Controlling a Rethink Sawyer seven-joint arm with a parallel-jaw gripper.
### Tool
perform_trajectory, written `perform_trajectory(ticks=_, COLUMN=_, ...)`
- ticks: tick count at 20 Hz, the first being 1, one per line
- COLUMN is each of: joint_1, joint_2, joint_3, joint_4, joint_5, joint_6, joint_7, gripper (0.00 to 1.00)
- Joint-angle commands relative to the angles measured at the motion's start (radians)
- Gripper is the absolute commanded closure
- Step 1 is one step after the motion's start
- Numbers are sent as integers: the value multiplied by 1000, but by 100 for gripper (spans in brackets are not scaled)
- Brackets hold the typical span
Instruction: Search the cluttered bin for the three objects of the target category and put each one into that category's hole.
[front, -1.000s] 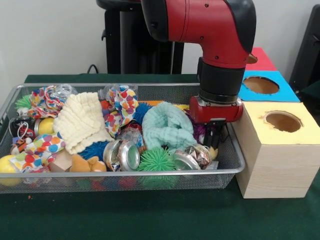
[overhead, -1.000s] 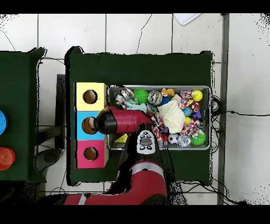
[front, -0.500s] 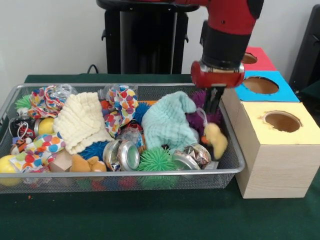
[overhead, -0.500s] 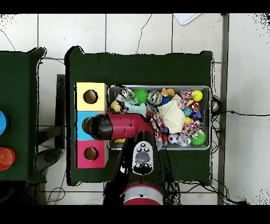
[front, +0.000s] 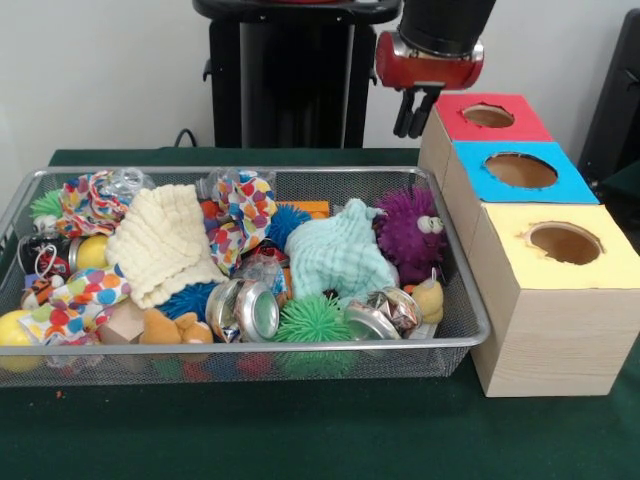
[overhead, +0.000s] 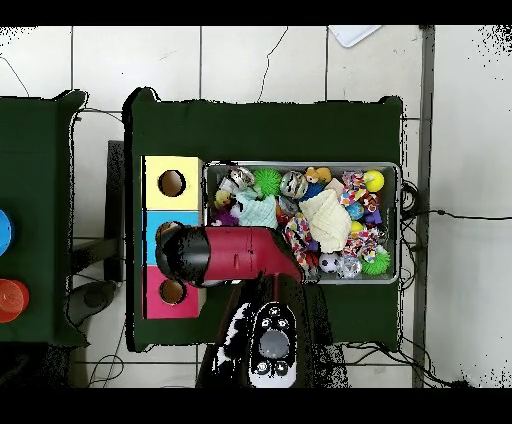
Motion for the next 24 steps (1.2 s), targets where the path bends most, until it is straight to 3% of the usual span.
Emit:
perform_trajectory(ticks=1, joint_1=-20, joint_2=-56, joint_3=63, joint_4=114, joint_5=20, joint_6=77, joint_7=77, gripper=100)
perform_trajectory(ticks=8, joint_1=-32, joint_2=-60, joint_3=90, joint_4=157, joint_5=40, joint_6=24, joint_7=83, gripper=100)
perform_trajectory(ticks=9, joint_1=-47, joint_2=-61, joint_3=109, joint_4=168, joint_5=51, joint_6=-17, joint_7=74, gripper=100)
perform_trajectory(ticks=11, joint_1=-107, joint_2=-20, joint_3=188, joint_4=187, joint_5=69, joint_6=-241, joint_7=60, gripper=100)
perform_trajectory(ticks=13, joint_1=-133, joint_2=33, joint_3=221, joint_4=154, joint_5=45, joint_6=-370, joint_7=71, gripper=100)
perform_trajectory(ticks=19, joint_1=-105, joint_2=71, joint_3=205, joint_4=42, joint_5=27, joint_6=-315, joint_7=100, gripper=100)
perform_trajectory(ticks=20, joint_1=-102, joint_2=71, joint_3=204, joint_4=39, joint_5=26, joint_6=-310, joint_7=95, gripper=0)
perform_trajectory(ticks=24, joint_1=-105, joint_2=77, joint_3=209, joint_4=31, joint_5=21, joint_6=-350, joint_7=95, gripper=0)
